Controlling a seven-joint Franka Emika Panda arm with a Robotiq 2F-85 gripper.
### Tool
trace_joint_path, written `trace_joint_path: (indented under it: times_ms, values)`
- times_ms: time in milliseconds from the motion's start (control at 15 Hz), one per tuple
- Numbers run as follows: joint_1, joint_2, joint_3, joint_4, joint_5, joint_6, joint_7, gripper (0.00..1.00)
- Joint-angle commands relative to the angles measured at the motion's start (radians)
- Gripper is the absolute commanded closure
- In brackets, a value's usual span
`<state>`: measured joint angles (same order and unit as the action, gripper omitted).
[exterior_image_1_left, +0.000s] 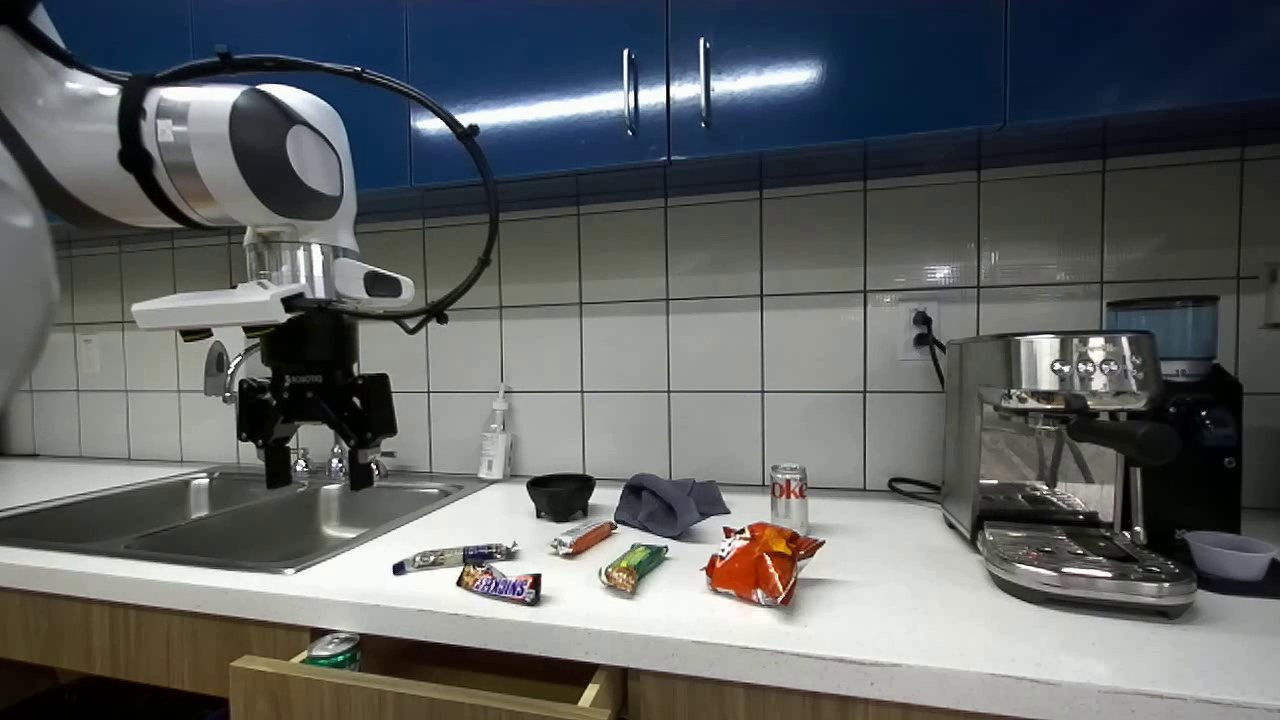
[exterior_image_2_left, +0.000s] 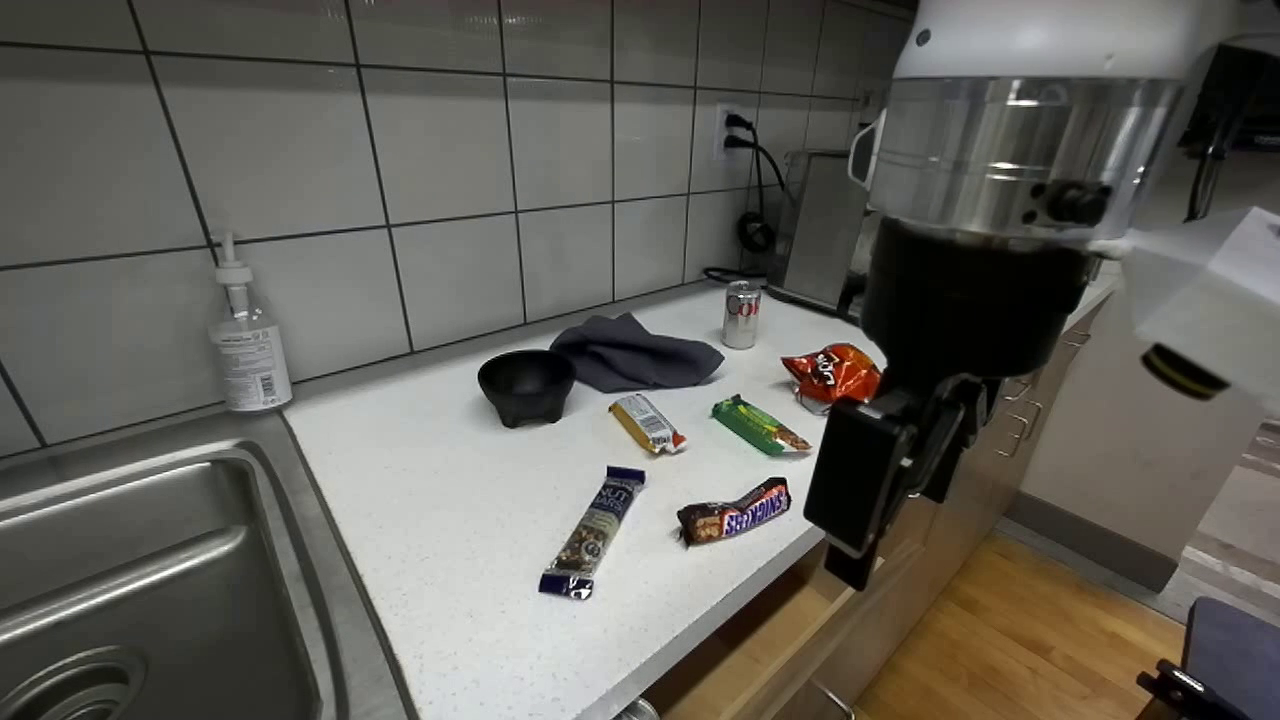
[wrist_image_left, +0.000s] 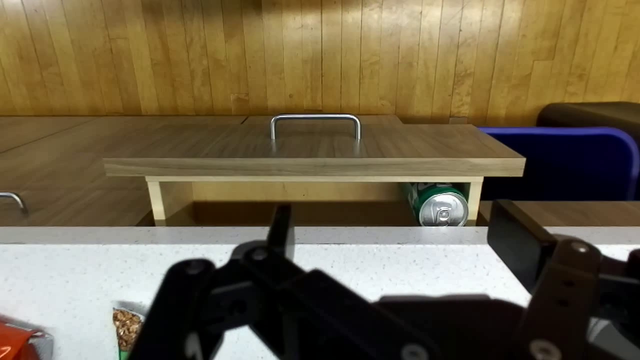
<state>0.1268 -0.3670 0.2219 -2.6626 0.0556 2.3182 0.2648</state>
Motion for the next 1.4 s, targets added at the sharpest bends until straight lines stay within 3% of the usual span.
trace_joint_path:
  times_ms: [0, 467, 1333]
  values:
    - [-0.012, 0.032, 0.019, -0.016, -0.054, 0.101, 0.053, 0.0]
    - [-0.035, 0.15, -0.004, -0.022, -0.082, 0.304, 0.049, 0.0]
    - [-0.035, 0.391, -0.059, 0.045, -0.156, 0.395, 0.087, 0.0]
